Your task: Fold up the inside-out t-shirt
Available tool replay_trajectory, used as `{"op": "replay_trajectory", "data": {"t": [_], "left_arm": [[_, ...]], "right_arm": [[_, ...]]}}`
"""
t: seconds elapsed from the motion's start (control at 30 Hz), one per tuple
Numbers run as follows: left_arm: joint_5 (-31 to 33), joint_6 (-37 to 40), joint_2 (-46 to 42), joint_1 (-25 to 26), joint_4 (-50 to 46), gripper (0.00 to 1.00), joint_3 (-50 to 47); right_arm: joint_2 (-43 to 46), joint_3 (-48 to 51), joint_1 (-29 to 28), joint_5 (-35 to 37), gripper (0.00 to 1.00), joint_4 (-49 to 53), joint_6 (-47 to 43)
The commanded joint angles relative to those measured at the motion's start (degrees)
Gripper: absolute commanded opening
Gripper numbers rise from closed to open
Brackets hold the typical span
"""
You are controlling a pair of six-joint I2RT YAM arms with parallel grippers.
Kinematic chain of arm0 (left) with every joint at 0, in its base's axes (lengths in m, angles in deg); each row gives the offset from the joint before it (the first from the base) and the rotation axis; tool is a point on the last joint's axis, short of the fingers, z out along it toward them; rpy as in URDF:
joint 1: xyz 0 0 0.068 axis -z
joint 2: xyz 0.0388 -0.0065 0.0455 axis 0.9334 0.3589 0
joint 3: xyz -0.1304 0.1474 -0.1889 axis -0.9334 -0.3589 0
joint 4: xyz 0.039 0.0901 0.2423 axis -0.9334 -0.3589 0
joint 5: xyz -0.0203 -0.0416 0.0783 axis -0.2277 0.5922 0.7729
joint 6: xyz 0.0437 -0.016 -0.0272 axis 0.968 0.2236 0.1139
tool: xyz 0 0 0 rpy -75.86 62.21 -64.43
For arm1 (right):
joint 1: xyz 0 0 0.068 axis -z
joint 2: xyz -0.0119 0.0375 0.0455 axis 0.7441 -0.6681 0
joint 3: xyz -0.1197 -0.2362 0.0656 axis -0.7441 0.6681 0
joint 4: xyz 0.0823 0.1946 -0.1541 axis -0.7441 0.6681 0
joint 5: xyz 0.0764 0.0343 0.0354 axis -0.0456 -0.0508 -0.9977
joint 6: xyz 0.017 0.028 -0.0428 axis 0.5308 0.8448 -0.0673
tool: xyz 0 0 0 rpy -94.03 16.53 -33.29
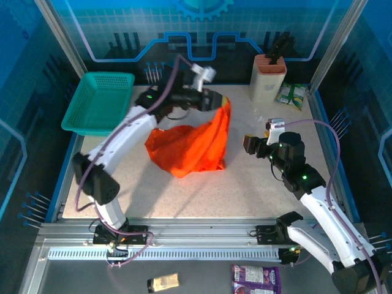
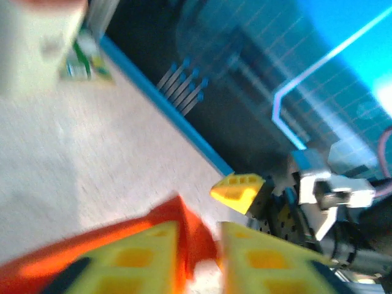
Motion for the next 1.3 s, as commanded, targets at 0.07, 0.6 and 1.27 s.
{"op": "replay_trajectory", "data": {"t": [0.07,0.6,1.27], "left_arm": [[1.43,-2.86,4.55,4.43,3.01,0.45,-1.04],[27.45,6.08,-5.60,-8.43,-9.07,0.52,-24.30],[14.55,2.45,-3.50,-12.57,-2.56,0.35,-47.11]], "right_arm": [[-3.50,-0.48,-0.77,2.11,0.74,9.40,11.90],[-13.30,4.92,1.67,0.77,0.73,16.12,17.98],[-22.24,5.50,14.53,0.58,0.57,17.30,22.40]]}}
